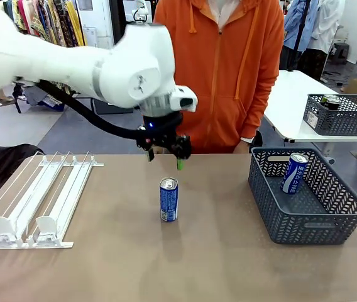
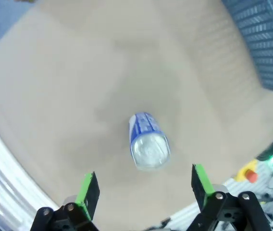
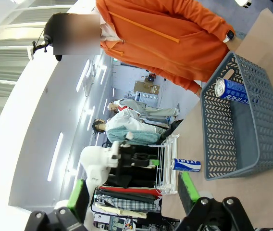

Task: Retrieve and store the cans from the dispenser.
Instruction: Pick up one can from the Automatic Can Dispenser and place it in the middle of the table.

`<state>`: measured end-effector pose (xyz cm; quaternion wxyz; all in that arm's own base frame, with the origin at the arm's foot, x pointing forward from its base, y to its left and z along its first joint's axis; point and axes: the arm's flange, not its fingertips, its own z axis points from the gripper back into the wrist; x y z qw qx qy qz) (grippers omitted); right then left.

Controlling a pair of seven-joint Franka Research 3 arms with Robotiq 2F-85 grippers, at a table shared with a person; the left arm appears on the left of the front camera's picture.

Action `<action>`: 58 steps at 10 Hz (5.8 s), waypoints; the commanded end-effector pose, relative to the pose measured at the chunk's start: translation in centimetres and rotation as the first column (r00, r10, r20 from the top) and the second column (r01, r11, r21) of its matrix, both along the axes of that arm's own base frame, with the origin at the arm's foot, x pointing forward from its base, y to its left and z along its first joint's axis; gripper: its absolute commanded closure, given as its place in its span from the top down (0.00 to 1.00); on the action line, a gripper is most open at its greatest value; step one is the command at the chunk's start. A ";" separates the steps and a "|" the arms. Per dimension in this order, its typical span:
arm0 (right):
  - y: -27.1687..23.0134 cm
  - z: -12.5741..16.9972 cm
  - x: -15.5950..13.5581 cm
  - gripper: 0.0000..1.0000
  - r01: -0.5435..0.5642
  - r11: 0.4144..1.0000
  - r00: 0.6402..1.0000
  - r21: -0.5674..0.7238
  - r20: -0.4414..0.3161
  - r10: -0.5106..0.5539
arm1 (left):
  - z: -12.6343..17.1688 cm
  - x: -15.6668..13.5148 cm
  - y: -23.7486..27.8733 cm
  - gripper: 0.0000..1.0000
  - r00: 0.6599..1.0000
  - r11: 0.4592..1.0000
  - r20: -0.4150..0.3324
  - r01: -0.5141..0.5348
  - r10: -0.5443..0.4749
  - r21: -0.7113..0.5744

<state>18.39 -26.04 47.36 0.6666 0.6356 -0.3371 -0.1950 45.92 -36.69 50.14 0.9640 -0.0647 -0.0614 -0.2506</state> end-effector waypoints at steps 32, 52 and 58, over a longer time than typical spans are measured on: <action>-0.1 0.4 0.3 1.00 0.006 1.000 1.000 0.009 0.022 -0.006 | -1.9 -11.2 50.2 1.00 0.846 0.318 -0.380 -0.503 0.375 -0.804; -0.1 0.4 0.3 1.00 0.006 1.000 1.000 0.009 0.022 -0.006 | -1.9 -11.2 50.2 1.00 0.846 0.318 -0.380 -0.503 0.375 -0.804; -0.1 0.4 0.3 1.00 0.006 1.000 1.000 0.009 0.022 -0.006 | -1.9 -11.2 50.2 1.00 0.846 0.318 -0.380 -0.503 0.375 -0.804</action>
